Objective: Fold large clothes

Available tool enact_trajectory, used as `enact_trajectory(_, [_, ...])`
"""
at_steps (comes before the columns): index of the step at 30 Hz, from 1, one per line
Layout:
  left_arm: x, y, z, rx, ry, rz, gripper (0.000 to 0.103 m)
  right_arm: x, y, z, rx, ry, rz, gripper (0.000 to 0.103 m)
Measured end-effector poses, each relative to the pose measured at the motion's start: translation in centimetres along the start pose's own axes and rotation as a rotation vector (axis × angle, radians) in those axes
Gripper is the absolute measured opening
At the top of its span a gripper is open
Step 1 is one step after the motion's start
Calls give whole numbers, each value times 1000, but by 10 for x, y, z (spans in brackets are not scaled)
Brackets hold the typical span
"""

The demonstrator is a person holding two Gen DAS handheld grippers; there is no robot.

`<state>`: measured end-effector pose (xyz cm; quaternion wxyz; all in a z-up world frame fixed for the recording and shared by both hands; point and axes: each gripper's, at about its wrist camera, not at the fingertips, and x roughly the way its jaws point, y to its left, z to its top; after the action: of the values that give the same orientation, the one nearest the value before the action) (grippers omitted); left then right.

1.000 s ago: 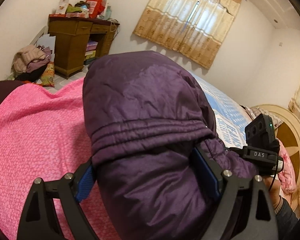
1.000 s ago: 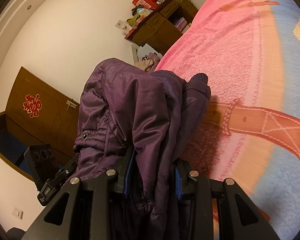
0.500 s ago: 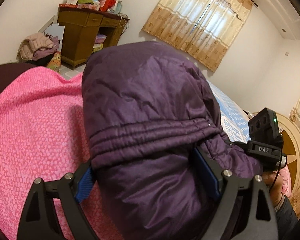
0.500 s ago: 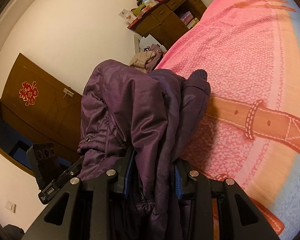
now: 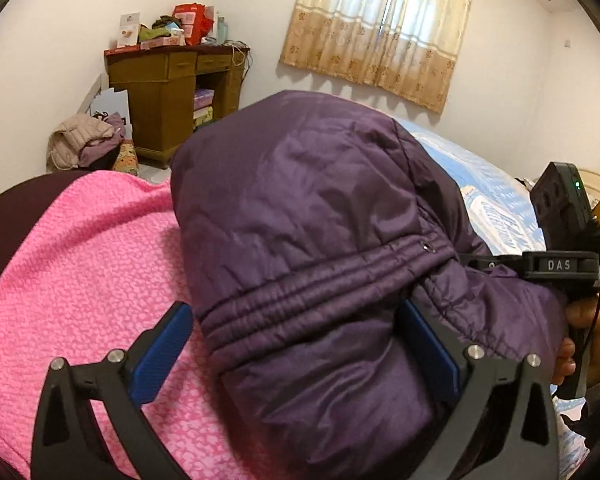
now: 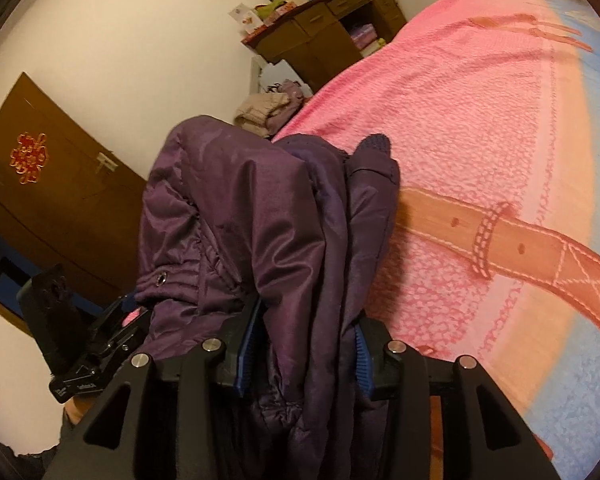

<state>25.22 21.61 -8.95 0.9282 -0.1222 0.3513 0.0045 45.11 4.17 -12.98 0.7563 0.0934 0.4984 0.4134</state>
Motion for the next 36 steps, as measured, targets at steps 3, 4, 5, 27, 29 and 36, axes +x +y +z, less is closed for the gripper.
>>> enact_trajectory(3, [7, 3, -1, -25, -5, -20, 103, 4, -6, -1, 17, 4, -13, 44])
enact_trajectory(4, [9, 4, -1, -35, -4, -28, 103, 5, -6, 0, 15, 6, -19, 44])
enact_trajectory(5, [8, 6, -4, -42, -5, -30, 103, 6, -5, 0, 13, 6, -26, 44])
enact_trajectory(27, [-35, -13, 2, 25, -56, 86, 103, -42, 27, -15, -34, -129, -167, 68])
enact_trajectory(29, [-57, -16, 2, 23, -91, 77, 103, -66, 40, -21, -42, -189, -185, 69])
enact_trajectory(36, [-118, -31, -5, 92, -192, 92, 103, -136, 101, -73, -147, -396, -324, 77])
